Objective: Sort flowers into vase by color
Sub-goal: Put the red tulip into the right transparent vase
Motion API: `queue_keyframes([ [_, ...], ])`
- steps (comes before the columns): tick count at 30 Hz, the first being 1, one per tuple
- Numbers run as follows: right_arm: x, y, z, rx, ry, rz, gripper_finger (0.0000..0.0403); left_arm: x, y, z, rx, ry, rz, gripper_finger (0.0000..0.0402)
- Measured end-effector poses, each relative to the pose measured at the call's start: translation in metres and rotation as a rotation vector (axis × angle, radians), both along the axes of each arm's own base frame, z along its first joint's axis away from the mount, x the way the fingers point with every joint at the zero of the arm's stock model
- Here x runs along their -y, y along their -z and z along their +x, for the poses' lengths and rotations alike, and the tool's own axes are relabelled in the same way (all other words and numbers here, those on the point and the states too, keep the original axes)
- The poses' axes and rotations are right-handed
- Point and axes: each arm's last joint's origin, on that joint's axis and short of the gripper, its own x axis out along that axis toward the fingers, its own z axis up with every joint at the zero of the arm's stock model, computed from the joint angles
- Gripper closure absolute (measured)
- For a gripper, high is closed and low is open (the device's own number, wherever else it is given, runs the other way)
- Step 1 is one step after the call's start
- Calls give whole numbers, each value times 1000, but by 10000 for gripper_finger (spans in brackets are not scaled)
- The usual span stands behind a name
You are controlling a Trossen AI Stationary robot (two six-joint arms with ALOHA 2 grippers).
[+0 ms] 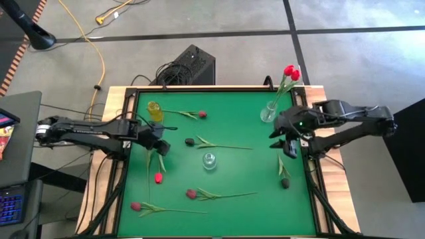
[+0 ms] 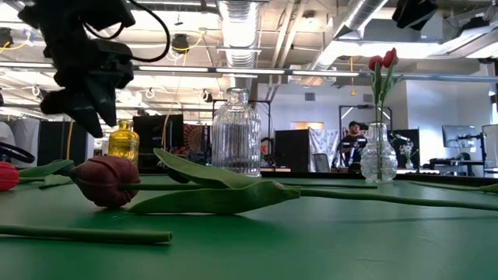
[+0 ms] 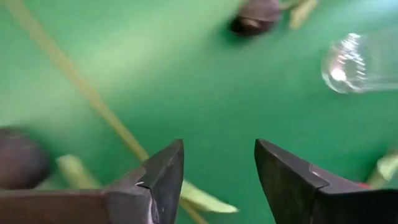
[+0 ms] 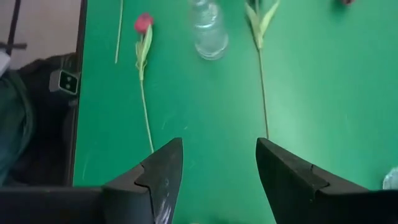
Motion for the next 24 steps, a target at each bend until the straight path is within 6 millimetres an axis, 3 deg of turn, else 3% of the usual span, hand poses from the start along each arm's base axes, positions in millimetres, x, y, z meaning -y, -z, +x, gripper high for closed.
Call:
queue_keyframes([
  [5,-13,4,7,-20,-46,-35,173,1,1,-2,-105,-45,-47,234],
  [15,-20,8,14,-28,-40,-135,173,-1,37,17,-363,-13,-61,244],
  [24,-20,9,17,-31,-41,-138,173,-4,52,27,-414,-14,19,244],
])
